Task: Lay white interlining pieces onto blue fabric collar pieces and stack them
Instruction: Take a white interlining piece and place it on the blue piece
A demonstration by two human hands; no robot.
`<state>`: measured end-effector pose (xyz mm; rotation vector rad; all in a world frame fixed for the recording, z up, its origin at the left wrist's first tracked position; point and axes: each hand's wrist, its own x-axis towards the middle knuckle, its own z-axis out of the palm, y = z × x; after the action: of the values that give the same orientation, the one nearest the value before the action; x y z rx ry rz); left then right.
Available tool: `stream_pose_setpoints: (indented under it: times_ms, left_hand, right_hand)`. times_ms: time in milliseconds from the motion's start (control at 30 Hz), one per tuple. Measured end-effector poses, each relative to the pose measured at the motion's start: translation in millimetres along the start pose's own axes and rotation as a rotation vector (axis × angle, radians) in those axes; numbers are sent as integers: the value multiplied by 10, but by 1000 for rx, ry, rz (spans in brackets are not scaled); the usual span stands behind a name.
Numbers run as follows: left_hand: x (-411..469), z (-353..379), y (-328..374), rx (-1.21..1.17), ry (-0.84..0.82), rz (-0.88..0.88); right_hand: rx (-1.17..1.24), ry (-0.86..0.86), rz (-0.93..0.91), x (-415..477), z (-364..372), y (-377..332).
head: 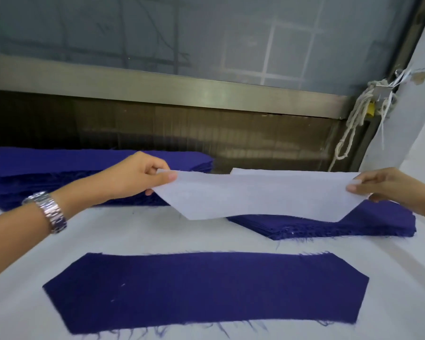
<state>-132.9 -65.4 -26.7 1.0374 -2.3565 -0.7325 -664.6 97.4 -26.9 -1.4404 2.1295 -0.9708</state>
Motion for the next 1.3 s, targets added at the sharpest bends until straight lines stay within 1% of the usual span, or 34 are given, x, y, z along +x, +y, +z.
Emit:
stream_pose_setpoints:
  times_ms: [133, 267, 433, 500, 667, 867, 1100, 1300]
  left_hand:
    - [-442, -141, -212, -75, -118, -91]
    - [-819, -284, -400, -91, -263, -131]
    - [-1129, -416, -601, -147, -363, -242]
    - [-1221, -428, -661, -157, -383, -274]
    - [-1330, -339, -716, -106, -421, -300]
    - [-1283, -272, -745, -93, -381, -311]
    - [-1269, -173, -847, 11, -255, -365]
    - [-1253, -136, -807, 41, -223, -375]
  right_hand:
    - [92, -184, 18, -129, 279, -60]
    - [4, -428, 29, -260, 424, -183]
    - [-20, -689, 8, -398, 538, -230]
    - [-51, -761, -6, -439, 595, -236]
    - [-109, -868, -9, -530, 710, -288]
    - [-131, -858, 0, -568, 748, -241]
    - [-144, -834, 8, -579, 747, -193]
    - [-204, -777, 10, -599, 750, -210]
